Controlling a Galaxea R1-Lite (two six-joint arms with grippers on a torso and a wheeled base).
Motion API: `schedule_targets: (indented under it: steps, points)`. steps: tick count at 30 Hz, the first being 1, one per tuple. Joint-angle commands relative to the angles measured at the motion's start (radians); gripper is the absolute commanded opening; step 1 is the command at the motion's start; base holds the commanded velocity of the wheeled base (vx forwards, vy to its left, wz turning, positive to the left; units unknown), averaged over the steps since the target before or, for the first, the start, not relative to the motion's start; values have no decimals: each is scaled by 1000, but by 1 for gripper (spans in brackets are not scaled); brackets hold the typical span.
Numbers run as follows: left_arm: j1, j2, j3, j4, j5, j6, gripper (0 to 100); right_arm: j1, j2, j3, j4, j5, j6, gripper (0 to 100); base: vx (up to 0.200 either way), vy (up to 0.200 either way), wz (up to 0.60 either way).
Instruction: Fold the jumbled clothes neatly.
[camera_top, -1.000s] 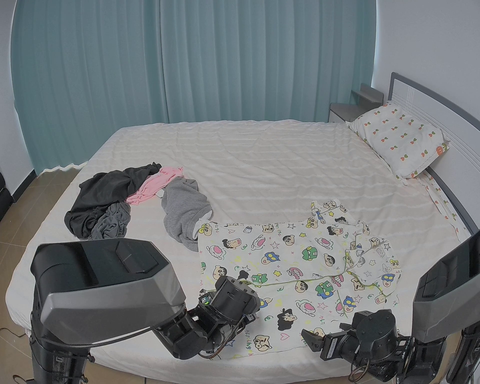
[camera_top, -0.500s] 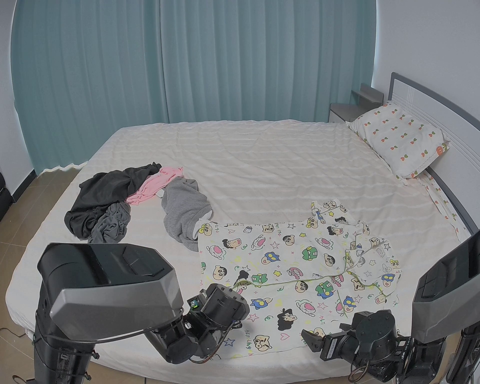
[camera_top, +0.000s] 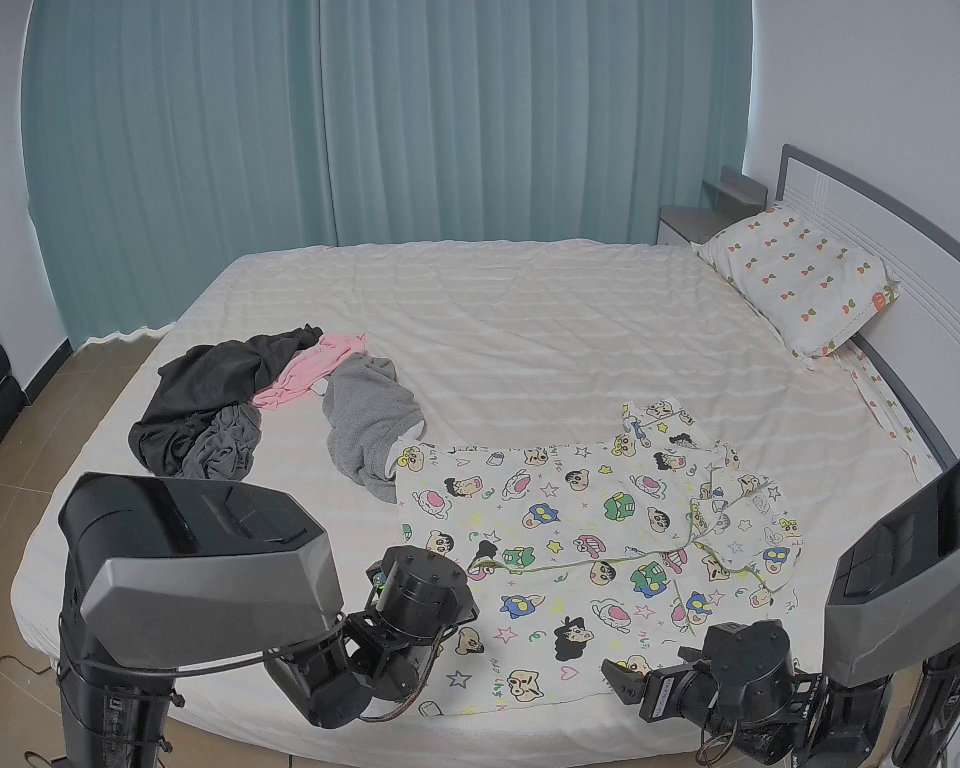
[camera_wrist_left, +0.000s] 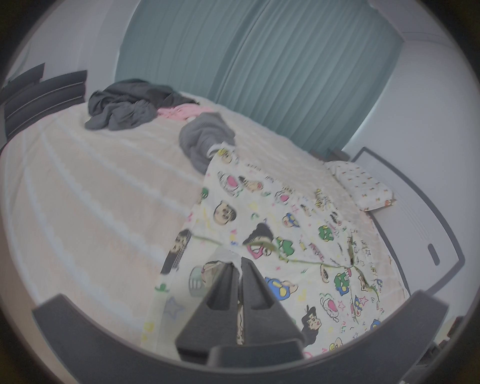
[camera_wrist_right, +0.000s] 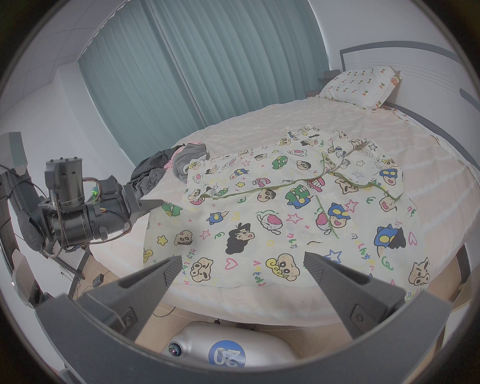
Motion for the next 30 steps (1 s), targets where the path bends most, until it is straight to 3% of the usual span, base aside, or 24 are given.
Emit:
schedule_targets:
  steps: [1,13,16,21,27,28,30]
  points:
    - [28,55,81,-149,4,112,0,1,-2,16,-2,-1,0,100,0,0,0]
    - [85,140,143,-376,-5,303,0,1,-3,16,-2,-1,0,100,0,0,0]
    - [119,170,144,-457,-43,362,0,2,-3,16,-2,-1,-2,100,0,0,0]
    - [137,191,135,-463,-98,375,0,5,-2,16,-2,-1,-2,100,0,0,0]
    - [138,213,135,-463,-102,376,0,5,0,16,-2,-1,0,100,0,0,0]
    - [148,220,130,-463,-100,378,100,5,0,16,-2,-1,-2,100,0,0,0]
    - [155,220,126,-463,-98,378,100,5,0,16,-2,-1,0,100,0,0,0]
